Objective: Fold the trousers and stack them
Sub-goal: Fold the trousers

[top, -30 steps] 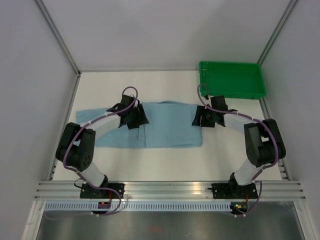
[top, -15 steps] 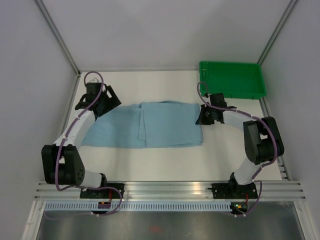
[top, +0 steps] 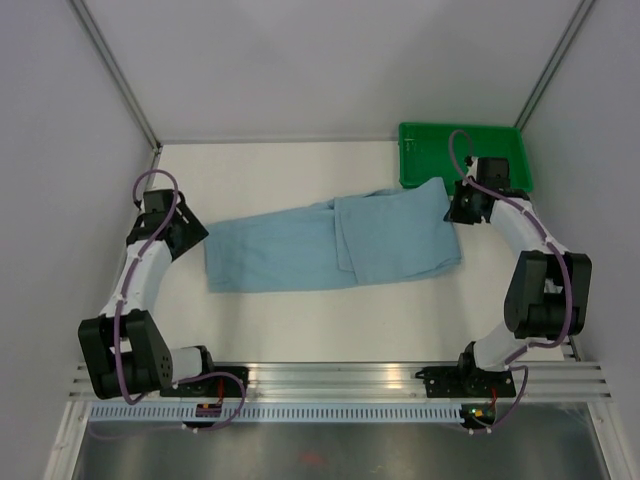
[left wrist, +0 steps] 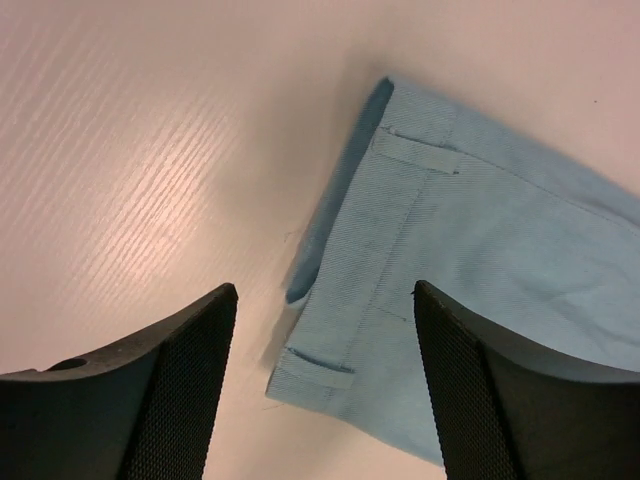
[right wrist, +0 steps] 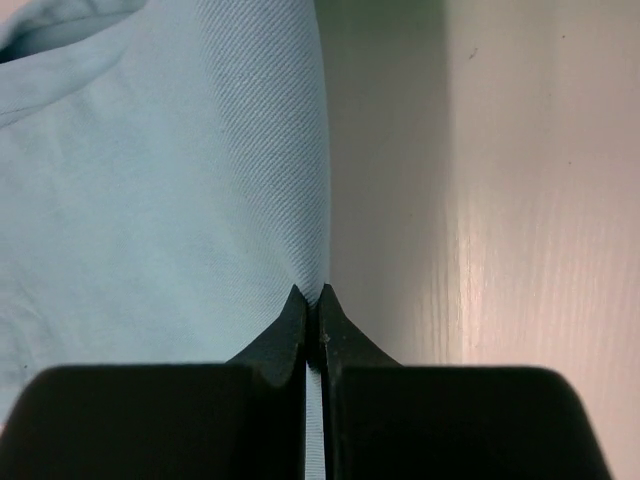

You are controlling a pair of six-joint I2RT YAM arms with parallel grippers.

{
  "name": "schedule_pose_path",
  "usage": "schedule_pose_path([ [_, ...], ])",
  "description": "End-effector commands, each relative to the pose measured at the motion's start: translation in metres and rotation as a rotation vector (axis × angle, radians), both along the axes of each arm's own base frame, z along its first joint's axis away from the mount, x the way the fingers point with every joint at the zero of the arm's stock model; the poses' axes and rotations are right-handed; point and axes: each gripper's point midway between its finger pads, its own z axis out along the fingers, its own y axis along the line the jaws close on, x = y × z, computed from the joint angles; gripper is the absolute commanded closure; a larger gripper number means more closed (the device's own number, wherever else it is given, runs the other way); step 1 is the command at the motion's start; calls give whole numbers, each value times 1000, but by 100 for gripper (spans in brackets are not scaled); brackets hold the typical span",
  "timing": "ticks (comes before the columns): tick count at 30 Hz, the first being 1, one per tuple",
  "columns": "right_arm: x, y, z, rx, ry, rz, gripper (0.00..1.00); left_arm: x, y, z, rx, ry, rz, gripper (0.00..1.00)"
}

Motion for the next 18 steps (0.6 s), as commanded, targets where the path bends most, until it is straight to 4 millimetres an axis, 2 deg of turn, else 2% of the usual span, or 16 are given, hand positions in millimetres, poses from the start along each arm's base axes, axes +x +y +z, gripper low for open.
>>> schedule_pose_path([
  [1, 11, 5, 57, -30, -107, 72, 100, -7, 11, 3, 62, -3, -16, 24],
  [2, 8, 9, 63, -23, -104, 87, 99, -9, 7, -3, 40, 5, -29, 35],
  [4, 14, 26, 92, -34, -162, 139, 100, -11, 2, -11, 20, -1, -42, 48],
  [5, 11, 31, 96, -44, -153, 158, 100, -11, -1, -14, 5, -3, -46, 62],
  [6, 14, 58, 114, -39, -190, 221, 100, -12, -2, -17, 0, 0, -49, 70],
  [7, 14, 72, 120, -21, -196, 251, 100, -15, -3, -25, -5, 13, -49, 75],
  [8, 13, 98, 133, 6, -215, 298, 100, -16, -3, -29, -5, 18, -50, 82],
  [10, 11, 129, 144, 43, -227, 346, 100, -21, -2, -40, -6, 43, -46, 86],
  [11, 10, 145, 141, 59, -212, 374, 100, -19, -3, -45, -15, 45, -52, 87],
  [12, 7, 175, 154, 91, -230, 414, 100, -18, -5, -48, -25, 46, -60, 89],
  [13, 7, 189, 157, 103, -232, 433, 100, -19, -10, -53, -46, 51, -73, 90],
  [14, 4, 220, 161, 114, -233, 490, 100, -17, -11, -55, -57, 47, -72, 92],
  [16, 1, 251, 164, 125, -230, 533, 100, -15, -14, -57, -94, 40, -67, 92],
  [17, -5, 283, 165, 133, -228, 590, 100, -13, -15, -55, -120, 27, -58, 92],
  [18, -8, 299, 165, 140, -224, 603, 100, -10, -12, -52, -139, 11, -42, 92],
])
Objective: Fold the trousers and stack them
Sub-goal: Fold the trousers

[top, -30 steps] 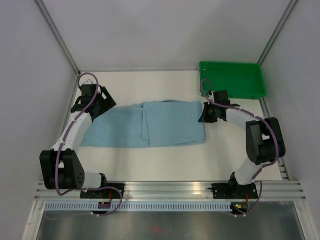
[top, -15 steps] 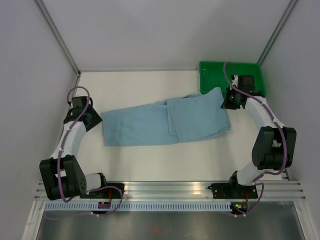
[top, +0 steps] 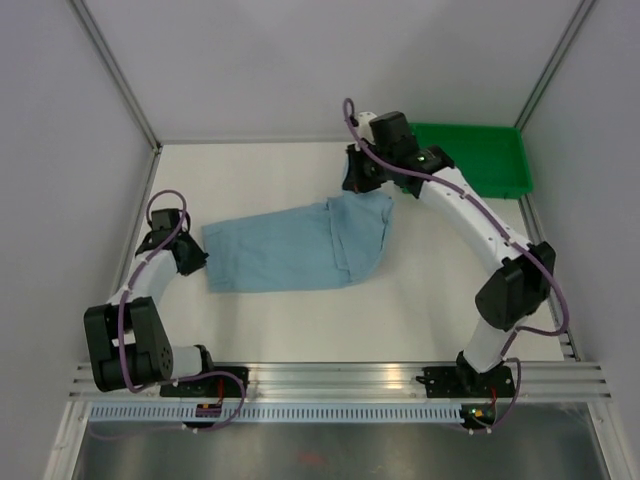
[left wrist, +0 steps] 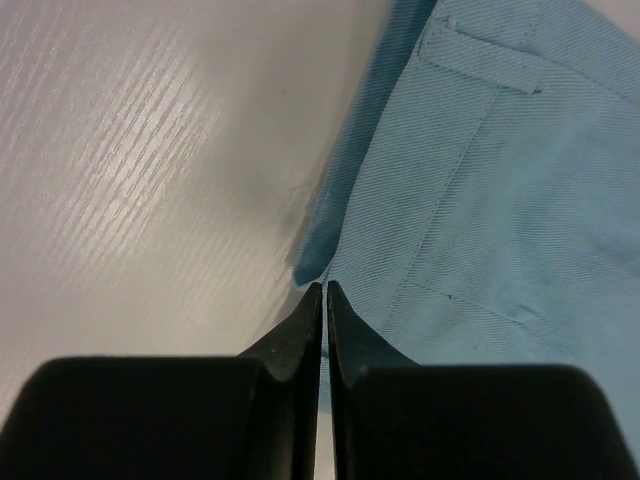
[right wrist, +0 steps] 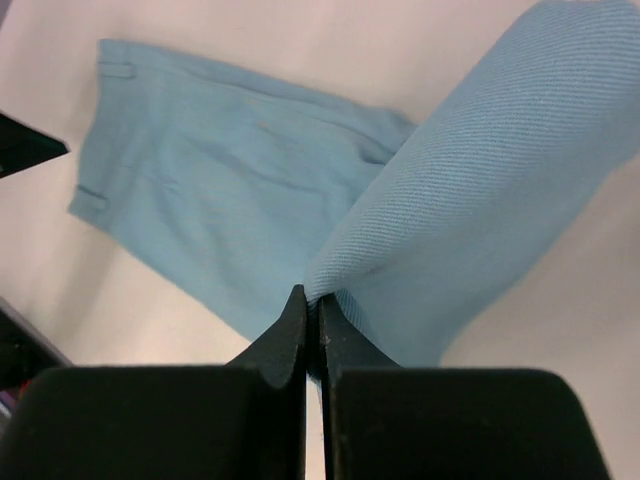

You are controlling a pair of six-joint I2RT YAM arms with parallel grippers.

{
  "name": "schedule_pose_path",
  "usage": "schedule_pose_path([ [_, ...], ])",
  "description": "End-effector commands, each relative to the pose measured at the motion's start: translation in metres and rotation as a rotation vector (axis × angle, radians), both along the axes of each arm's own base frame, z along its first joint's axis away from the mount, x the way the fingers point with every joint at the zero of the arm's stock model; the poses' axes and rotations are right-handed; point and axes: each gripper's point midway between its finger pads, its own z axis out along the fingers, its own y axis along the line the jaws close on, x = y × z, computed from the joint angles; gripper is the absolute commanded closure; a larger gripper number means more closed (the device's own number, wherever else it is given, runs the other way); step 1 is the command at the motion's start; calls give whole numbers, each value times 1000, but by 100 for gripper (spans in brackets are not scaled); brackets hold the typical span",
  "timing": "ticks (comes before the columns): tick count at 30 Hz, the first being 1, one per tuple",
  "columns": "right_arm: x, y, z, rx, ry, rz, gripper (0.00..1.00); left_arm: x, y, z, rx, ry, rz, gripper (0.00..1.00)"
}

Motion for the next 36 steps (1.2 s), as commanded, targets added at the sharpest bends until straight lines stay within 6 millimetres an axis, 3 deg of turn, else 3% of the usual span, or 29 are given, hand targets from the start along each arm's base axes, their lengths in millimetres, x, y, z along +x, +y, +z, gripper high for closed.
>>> schedule_pose_path([
  [1, -14, 78, 28, 71, -31, 88, 100, 19, -2, 16, -93, -97, 32, 92],
  [2, -13, 97, 12, 56, -2, 103, 100, 18, 1, 21, -106, -100, 53, 91],
  [4, -17, 122, 7, 41, 7, 80, 100, 21, 13, 40, -143, -131, 118, 87],
  [5, -27, 147, 25, 68, -20, 98, 100, 14, 16, 49, -146, -130, 138, 83],
  [6, -22, 159, 1, 30, 7, 55, 100, 12, 26, 60, -136, -151, 171, 79],
  [8, -37, 194, 5, 100, 37, 55, 100, 3, 39, 74, -106, -181, 221, 74],
  [9, -42, 209, -8, 107, 59, 60, 100, -1, 51, 78, -91, -186, 262, 70],
  [10, -43, 225, -7, 149, 45, 61, 100, -5, 56, 80, -75, -174, 281, 69],
  [11, -56, 241, -11, 157, 49, 90, 100, -8, 56, 78, -72, -154, 294, 69],
  [12, -54, 251, -23, 153, 42, 78, 100, -11, 54, 76, -82, -137, 304, 68],
  [17, -69, 298, -40, 249, 69, 162, 100, -14, 42, 66, -165, -133, 345, 66],
  [22, -85, 344, -16, 364, -20, 256, 100, -21, 33, 49, -215, -111, 362, 66],
  [23, -84, 351, -27, 360, -12, 255, 100, -23, 33, 47, -211, -105, 363, 66],
  [25, -77, 356, -30, 373, -22, 224, 100, -26, 32, 45, -211, -103, 357, 66],
  [26, -74, 358, -46, 349, -13, 206, 100, -28, 31, 47, -210, -106, 356, 66],
  [29, -54, 348, -66, 287, -33, 98, 100, -32, 30, 45, -203, -104, 360, 66],
  [34, -61, 350, -96, 265, 34, 96, 100, -35, 34, 45, -183, -98, 367, 66],
  [36, -67, 359, -97, 300, 49, 141, 86, -33, 34, 47, -180, -102, 364, 66],
])
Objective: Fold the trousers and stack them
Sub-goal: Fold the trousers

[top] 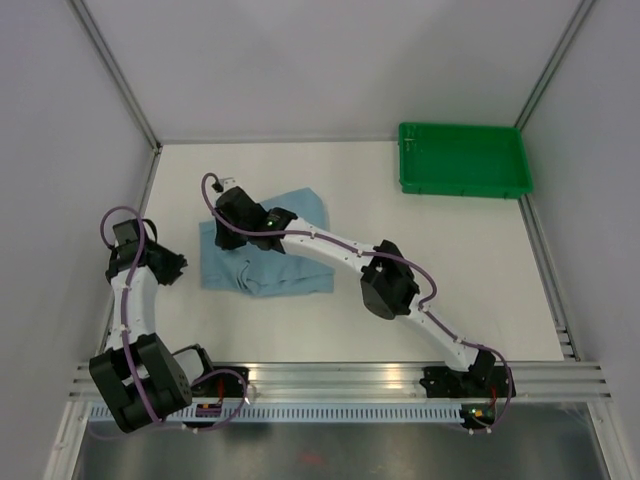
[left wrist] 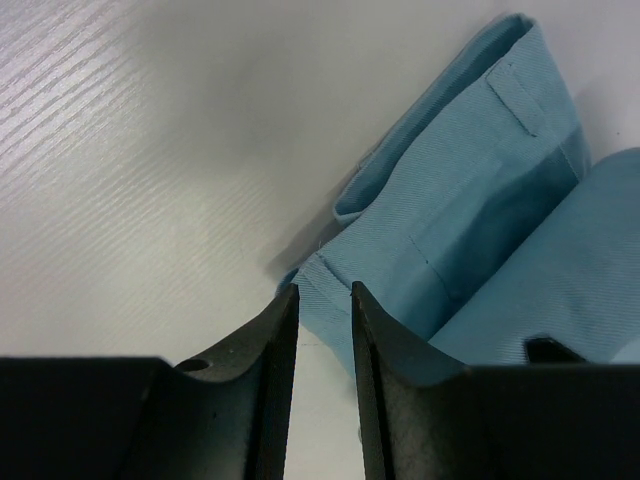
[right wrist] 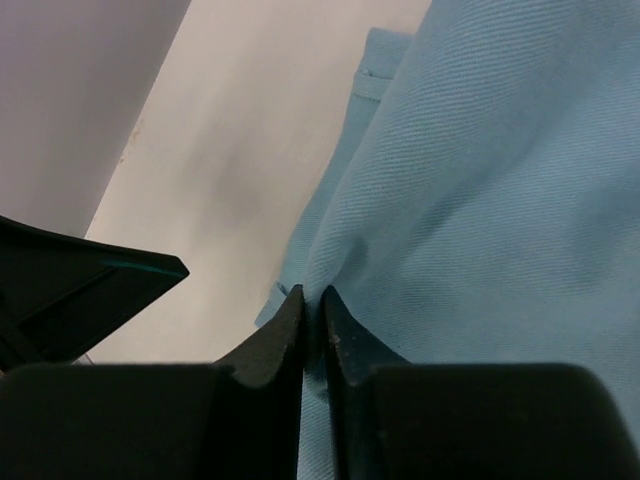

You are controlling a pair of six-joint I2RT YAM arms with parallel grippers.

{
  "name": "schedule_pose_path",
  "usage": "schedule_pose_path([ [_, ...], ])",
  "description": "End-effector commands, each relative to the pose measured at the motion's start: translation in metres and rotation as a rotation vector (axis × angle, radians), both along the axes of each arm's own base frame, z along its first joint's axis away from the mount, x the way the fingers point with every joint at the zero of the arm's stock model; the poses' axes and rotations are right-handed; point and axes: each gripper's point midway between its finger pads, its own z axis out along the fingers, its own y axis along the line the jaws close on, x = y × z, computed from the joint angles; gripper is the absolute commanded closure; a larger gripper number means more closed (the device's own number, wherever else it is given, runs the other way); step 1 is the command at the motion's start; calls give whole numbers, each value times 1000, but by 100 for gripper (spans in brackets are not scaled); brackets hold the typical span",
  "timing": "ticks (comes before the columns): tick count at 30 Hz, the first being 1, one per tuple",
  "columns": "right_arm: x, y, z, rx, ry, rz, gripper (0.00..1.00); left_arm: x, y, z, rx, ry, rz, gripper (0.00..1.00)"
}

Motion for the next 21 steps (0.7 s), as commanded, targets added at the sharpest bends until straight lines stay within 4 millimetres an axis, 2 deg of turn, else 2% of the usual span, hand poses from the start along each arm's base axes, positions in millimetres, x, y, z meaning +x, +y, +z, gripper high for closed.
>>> schedule_pose_path([
  [1, -5, 26, 22, 141, 3, 40, 80, 2, 1, 7, -3, -22, 16, 66],
  [3, -13, 36, 37, 204, 22, 94, 53, 2, 0, 7, -1, -25, 9, 66],
  [4, -14, 39, 57, 243, 9, 105, 40, 2, 0, 6, -2, -25, 3, 66],
  [5, -15, 40, 73, 265, -11, 120, 3, 1, -1, 6, -5, -25, -1, 66],
  [6, -15, 39, 90, 285, -42, 128, 2, 2, -2, 6, -1, -30, -9, 66],
  [7, -13, 33, 119, 310, -86, 126, 2, 2, -2, 5, 0, -32, -15, 66],
  [9, -2, 17, 147, 304, -171, 93, 2, 6, -5, 10, 2, -56, -61, 66],
  [10, 12, 3, 155, 295, -186, 62, 2, 11, -6, 14, 4, -80, -87, 66],
  [11, 18, -14, 182, 315, -210, 36, 2, 17, -11, 23, -3, -111, -137, 66],
  [12, 25, -28, 188, 305, -210, 23, 2, 20, -14, 29, -3, -136, -173, 66],
  [13, 48, -51, 183, 273, -205, -21, 2, 27, -18, 38, 1, -176, -222, 66],
  [14, 54, -76, 201, 251, -227, -67, 2, 33, -26, 52, -4, -227, -300, 66],
  [15, 72, -102, 192, 179, -255, -95, 2, 38, -30, 61, -3, -262, -344, 61],
  [16, 82, -122, 195, 139, -284, -137, 2, 42, -36, 71, 1, -302, -395, 56],
  [17, 86, -153, 216, 111, -326, -206, 2, 49, -50, 87, -1, -357, -490, 50],
  [18, 100, -180, 204, 46, -333, -244, 2, 52, -59, 95, -7, -385, -540, 39],
  [19, 99, -206, 231, 57, -370, -282, 2, 58, -75, 111, -21, -429, -628, 28],
  [20, 100, -221, 235, 49, -383, -295, 2, 60, -81, 118, -23, -439, -659, 27],
  [21, 106, -243, 221, 8, -370, -318, 2, 62, -87, 122, -16, -440, -684, 21],
])
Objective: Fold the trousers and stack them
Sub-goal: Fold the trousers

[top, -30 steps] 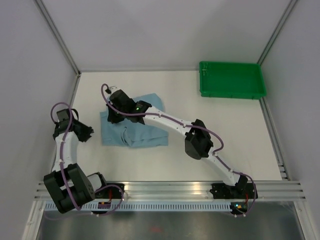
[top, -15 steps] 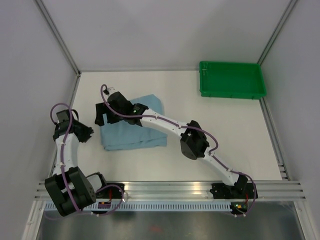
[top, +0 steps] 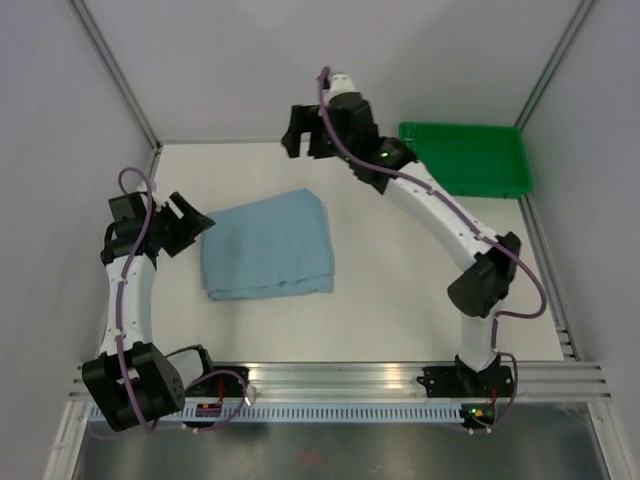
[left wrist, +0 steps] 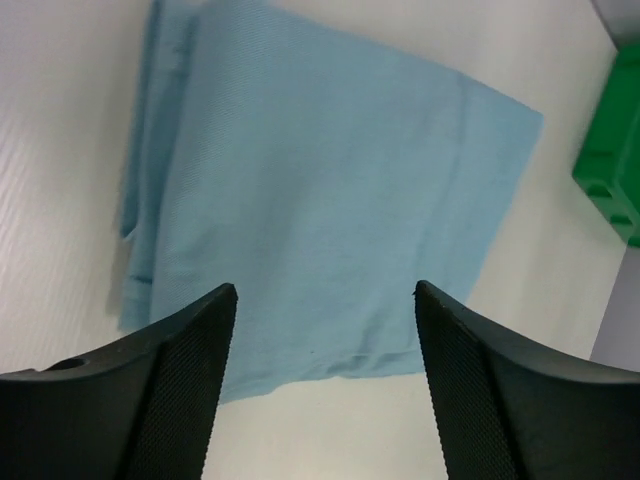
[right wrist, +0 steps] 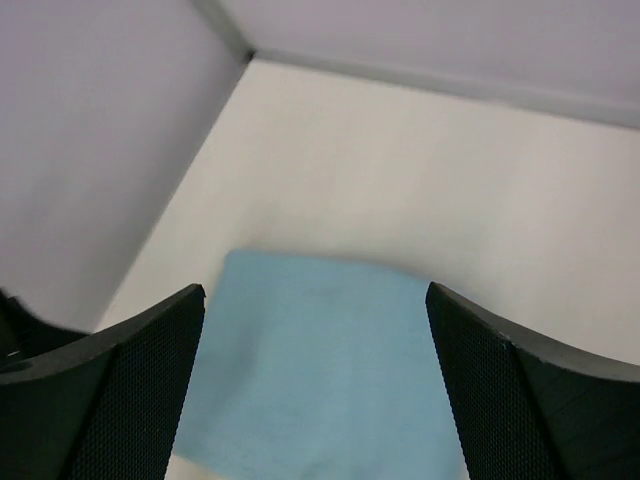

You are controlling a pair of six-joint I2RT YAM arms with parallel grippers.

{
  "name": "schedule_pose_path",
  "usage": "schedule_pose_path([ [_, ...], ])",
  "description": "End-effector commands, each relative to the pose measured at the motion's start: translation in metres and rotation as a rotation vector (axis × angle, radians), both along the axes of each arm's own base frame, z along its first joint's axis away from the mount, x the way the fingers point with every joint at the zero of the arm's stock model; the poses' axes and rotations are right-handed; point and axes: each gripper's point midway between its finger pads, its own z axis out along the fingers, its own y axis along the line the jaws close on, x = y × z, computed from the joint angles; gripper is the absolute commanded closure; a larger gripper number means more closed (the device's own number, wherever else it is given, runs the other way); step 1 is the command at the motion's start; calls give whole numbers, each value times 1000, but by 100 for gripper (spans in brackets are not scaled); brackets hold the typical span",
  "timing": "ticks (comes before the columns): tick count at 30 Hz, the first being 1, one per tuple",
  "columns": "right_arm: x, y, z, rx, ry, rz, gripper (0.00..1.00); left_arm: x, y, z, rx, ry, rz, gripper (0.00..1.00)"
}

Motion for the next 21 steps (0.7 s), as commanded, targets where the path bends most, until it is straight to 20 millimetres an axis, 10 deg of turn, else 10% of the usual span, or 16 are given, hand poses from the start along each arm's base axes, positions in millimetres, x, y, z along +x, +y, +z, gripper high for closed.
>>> schedule_pose_path([
  [1, 3, -81, 24, -101, -80, -115, 2, 24, -46, 68, 49, -225, -292, 19],
  [5, -7, -125, 29, -42, -95, -127, 2, 25, -64, 62, 179, -168, -332, 16],
  [9, -14, -157, -25, -66, -28, -175, 2, 20, -56, 34, 159, -96, -218, 17],
  [16, -44, -97, -122, 45, 250, 113, 2, 13, -30, -34, 154, 9, -73, 26],
  [21, -40, -79, -143, 42, 258, 124, 2, 14, -18, -81, 71, 66, -21, 34],
])
